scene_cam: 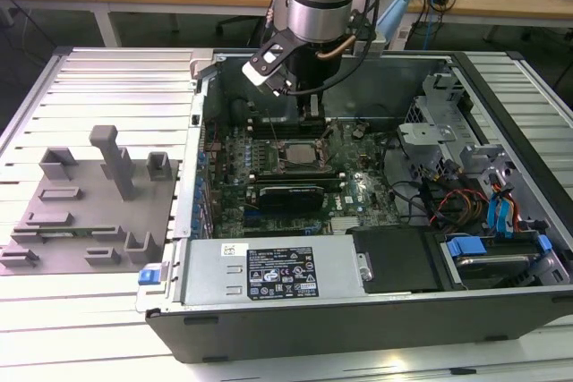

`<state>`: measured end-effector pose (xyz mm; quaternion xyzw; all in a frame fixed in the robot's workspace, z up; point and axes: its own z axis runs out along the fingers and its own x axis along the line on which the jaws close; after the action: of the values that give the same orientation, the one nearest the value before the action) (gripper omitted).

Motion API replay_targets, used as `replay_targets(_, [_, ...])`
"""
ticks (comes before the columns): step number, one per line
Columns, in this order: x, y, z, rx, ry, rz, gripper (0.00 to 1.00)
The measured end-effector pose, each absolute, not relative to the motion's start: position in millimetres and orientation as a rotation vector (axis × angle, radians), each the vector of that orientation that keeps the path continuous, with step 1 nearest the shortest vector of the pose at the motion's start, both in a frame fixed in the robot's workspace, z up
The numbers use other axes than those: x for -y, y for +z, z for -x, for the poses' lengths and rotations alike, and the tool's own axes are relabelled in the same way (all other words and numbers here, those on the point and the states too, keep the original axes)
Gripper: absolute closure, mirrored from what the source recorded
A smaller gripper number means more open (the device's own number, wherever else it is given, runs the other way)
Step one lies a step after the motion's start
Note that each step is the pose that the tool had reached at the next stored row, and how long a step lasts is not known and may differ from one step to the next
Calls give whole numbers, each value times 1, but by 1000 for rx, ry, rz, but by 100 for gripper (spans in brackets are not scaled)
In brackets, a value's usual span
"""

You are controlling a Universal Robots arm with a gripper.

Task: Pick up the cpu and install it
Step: 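Close the cpu cover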

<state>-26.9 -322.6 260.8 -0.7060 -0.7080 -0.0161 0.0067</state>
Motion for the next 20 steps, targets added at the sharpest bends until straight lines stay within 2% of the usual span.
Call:
replay_targets(13, [323, 283, 27, 2215, -51, 2208, 89])
replay_targets(20, [323, 283, 14, 2215, -50, 2209, 89])
